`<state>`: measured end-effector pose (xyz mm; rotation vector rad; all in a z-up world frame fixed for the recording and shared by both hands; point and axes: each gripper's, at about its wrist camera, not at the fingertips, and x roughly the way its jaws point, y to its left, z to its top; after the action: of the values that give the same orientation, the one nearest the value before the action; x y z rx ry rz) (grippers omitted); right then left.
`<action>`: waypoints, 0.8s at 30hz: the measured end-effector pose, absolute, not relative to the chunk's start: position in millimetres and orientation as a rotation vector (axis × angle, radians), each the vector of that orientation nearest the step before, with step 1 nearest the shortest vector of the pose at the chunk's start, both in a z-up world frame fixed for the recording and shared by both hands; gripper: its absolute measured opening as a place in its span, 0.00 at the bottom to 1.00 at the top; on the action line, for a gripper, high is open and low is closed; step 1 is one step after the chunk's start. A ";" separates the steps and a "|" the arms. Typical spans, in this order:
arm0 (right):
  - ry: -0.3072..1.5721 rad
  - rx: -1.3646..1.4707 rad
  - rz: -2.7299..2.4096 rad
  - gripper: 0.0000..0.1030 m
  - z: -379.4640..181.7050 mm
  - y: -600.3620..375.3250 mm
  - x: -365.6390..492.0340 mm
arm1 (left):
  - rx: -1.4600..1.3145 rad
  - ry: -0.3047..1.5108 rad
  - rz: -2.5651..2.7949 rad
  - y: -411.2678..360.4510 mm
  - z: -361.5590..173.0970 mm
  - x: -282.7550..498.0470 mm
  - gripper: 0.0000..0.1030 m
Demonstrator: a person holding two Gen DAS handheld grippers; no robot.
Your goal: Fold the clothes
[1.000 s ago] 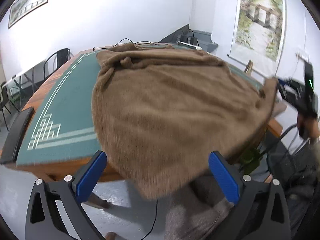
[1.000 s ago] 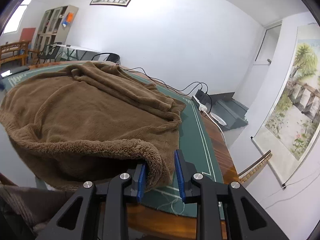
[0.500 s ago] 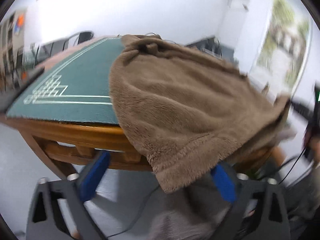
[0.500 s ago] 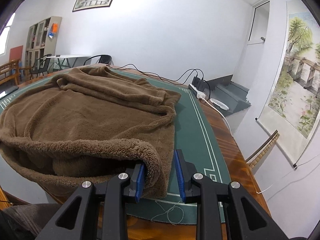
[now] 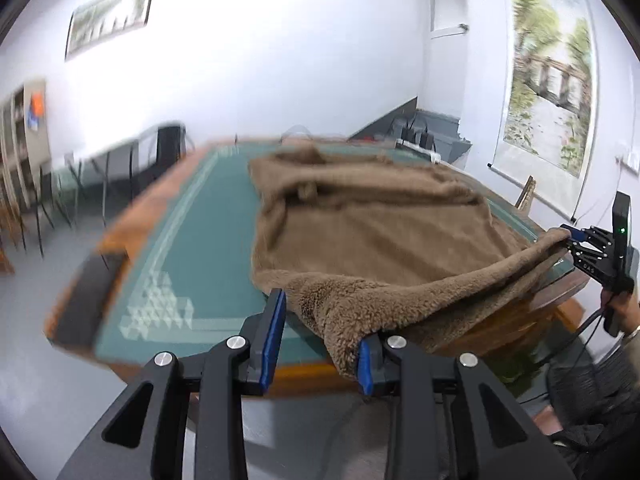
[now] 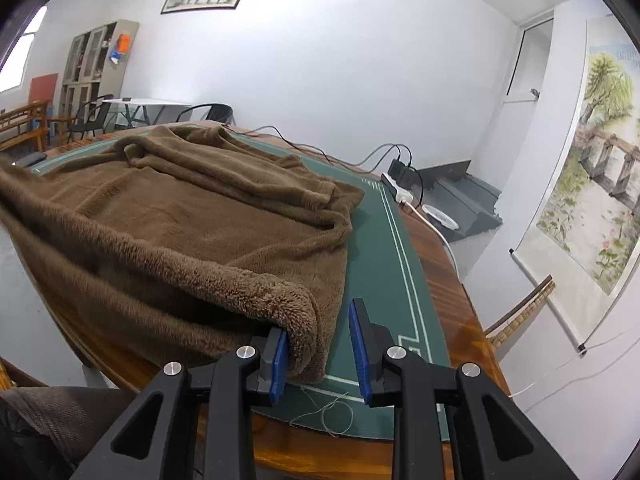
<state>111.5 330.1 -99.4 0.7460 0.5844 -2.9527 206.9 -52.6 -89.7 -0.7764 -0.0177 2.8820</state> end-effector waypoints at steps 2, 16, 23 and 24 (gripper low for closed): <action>0.593 0.718 -2.958 0.26 -92.7 329.3 113.6 | -0.727 0.012 2.897 -52.5 -72.4 205.1 0.34; 0.596 0.448 -3.062 0.27 -12.1 327.0 72.3 | -0.526 0.048 2.970 -59.0 0.4 140.1 0.36; 0.597 0.400 -3.070 0.27 17.6 318.8 10.1 | -0.525 0.008 3.001 -70.8 27.1 76.7 0.39; 0.594 0.399 -3.071 0.27 20.9 318.5 -0.4 | -0.527 0.008 3.005 -72.4 30.6 65.6 0.39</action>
<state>-0.4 318.5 20.9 0.3991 0.5937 -3.0706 65.6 -72.4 30.6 -0.5266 0.0077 3.0052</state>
